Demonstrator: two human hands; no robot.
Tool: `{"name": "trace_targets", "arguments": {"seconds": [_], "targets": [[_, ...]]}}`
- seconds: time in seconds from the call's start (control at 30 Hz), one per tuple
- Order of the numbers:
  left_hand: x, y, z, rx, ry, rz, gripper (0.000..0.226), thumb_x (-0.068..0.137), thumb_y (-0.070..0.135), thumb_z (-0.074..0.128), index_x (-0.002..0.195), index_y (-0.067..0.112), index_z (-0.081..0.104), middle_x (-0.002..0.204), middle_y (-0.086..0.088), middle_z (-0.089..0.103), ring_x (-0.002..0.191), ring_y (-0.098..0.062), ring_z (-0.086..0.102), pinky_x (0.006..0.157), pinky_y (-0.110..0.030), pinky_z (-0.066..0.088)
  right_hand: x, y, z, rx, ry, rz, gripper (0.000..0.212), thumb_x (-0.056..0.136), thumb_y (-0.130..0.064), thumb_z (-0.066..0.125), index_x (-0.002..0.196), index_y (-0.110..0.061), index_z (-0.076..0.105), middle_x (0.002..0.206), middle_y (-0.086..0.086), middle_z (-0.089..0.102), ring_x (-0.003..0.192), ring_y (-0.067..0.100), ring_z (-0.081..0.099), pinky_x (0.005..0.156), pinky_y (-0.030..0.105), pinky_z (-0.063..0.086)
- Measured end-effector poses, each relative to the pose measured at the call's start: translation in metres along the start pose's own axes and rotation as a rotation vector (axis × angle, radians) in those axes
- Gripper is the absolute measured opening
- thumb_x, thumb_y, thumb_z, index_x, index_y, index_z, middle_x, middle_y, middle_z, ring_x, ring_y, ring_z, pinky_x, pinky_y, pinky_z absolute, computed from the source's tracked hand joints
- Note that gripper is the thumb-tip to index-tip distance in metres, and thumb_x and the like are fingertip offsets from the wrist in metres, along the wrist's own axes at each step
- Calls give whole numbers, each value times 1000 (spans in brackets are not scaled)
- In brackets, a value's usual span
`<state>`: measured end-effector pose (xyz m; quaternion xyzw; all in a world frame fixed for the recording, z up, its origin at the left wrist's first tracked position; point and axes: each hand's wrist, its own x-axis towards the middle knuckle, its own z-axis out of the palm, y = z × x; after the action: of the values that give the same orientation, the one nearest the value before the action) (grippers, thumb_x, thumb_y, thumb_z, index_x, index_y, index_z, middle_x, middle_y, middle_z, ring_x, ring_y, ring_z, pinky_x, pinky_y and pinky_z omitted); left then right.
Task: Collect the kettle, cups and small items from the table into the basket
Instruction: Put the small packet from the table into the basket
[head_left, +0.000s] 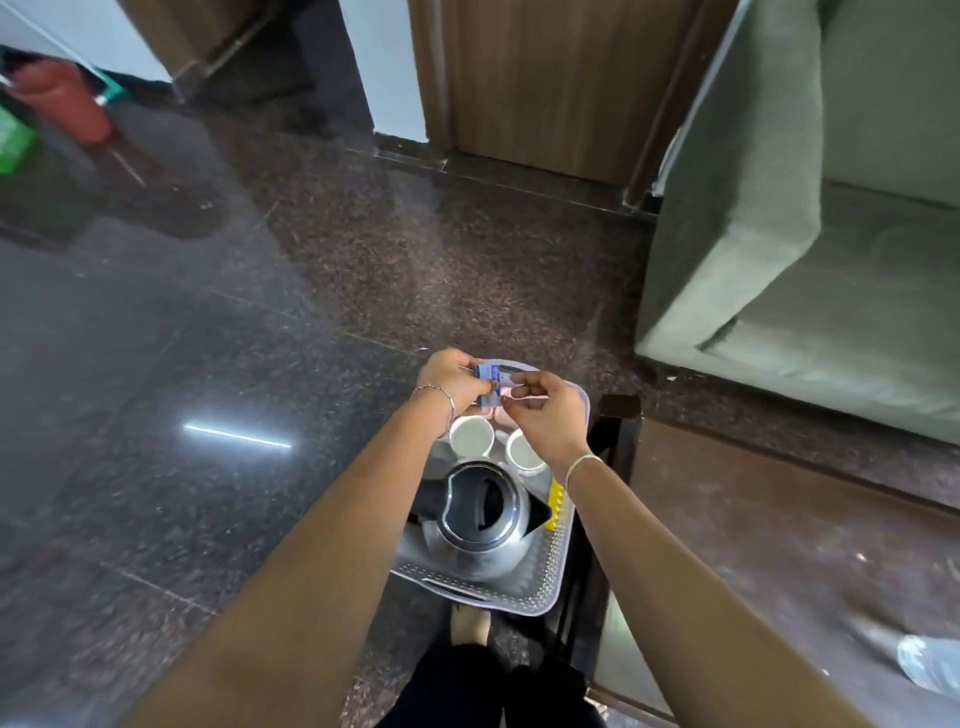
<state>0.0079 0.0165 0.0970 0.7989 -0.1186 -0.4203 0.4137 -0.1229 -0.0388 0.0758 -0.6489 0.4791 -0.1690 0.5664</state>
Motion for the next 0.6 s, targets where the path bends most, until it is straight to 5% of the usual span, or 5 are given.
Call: {"name": "trace_targets", "arguments": {"seconds": [0.13,0.37,0.47,0.6], "targets": [[23,-23,-31,30,45,-62,26,76,-7,72,87,13,60,104,-18,68,93,-32,68,76,-48,59,8,5,19,-13,-23,68,21,79,-1,69,95,-16,68,81,-1,68,72,14,66,82,35,56],[54,-61,-50,213,105,-57,23,76,1,70,97,11,73,103,-15,72,95,-31,69,82,-44,59,22,30,28,-31,26,136,21,76,-3,72,93,-16,68,78,-3,68,69,12,65,67,13,49],[60,-73,-50,333,98,-55,27,76,8,72,103,13,74,105,-10,73,98,-27,68,87,-37,56,26,45,23,-62,55,188,19,79,-5,68,91,-20,68,79,-4,69,73,15,66,76,28,52],[64,-84,-47,408,145,-9,25,78,13,70,103,15,74,104,-7,73,99,-25,67,86,-29,52,26,60,14,-97,107,232,17,80,-12,66,90,-25,70,79,-10,70,71,8,66,80,29,53]]}}
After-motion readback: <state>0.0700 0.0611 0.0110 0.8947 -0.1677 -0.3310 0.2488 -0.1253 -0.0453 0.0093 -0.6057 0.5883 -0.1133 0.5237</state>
